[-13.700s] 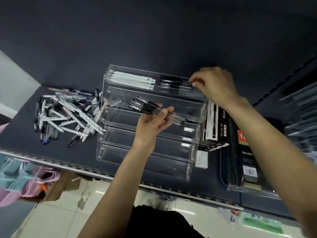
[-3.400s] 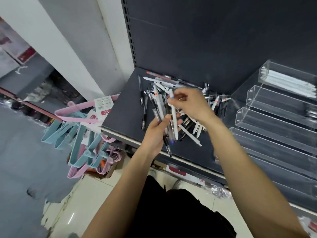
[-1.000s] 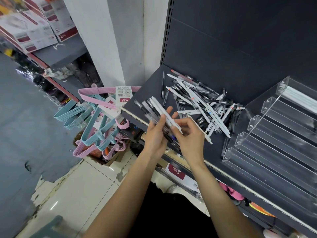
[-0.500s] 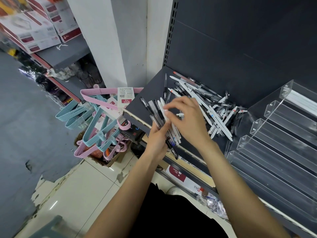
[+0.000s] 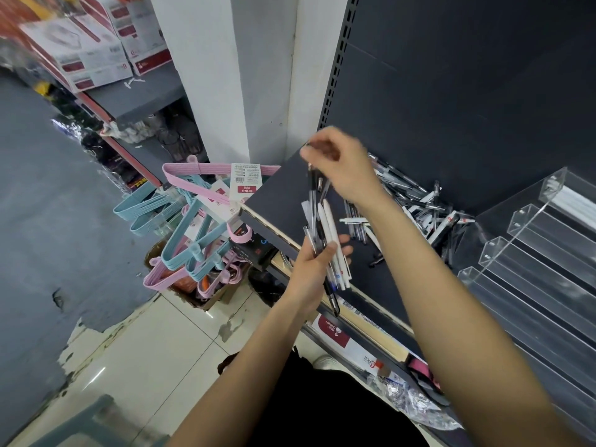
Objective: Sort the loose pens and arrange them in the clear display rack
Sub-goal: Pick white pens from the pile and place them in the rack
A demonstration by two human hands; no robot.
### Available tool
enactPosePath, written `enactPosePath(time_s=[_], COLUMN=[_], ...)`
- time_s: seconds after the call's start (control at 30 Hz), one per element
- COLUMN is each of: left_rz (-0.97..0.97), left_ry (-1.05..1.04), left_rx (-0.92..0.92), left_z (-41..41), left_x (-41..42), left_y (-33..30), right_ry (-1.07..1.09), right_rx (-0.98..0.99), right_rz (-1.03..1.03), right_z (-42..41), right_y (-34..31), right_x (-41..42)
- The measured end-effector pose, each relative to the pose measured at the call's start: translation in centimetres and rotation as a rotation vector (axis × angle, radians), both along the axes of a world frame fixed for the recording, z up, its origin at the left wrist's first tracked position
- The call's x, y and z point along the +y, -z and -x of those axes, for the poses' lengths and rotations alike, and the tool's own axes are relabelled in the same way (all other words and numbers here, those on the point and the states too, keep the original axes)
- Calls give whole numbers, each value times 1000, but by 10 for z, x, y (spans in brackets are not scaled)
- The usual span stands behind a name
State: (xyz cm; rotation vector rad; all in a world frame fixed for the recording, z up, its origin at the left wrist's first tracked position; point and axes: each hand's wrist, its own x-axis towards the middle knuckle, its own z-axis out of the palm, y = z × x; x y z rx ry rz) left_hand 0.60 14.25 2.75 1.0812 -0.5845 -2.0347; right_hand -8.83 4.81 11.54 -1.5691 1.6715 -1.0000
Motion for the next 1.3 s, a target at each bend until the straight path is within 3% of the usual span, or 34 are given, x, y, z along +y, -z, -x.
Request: enactPosePath(time_s=[0.2,0.37,0.53,0.63,0.93,1.1,1.3], left_rz=[-67,-59,-64,-75,-255,-236,-181], left_ry=[-89,-88,1,54,-4,28,93], left_rx=[175,145,144,167,356,362,344], left_z=[-5,-13,-13,-5,-1,-6,-6], left_x=[-5,-14,-13,-8,-3,-3,-7], left_y=[-6,-7,-6,-11,-10,-9,-13], right_ry=[245,442,39,-15,-102,-181,-155], right_rx=[-256,-359,-31,109,176,64,67], right_rz=[90,122,-163,-171,-108,-245,-200], right_z=[22,52,45,30,36,41,37], right_y=[4,12,16,22,43,49,54], right_x=[38,59,59,52,42,40,38])
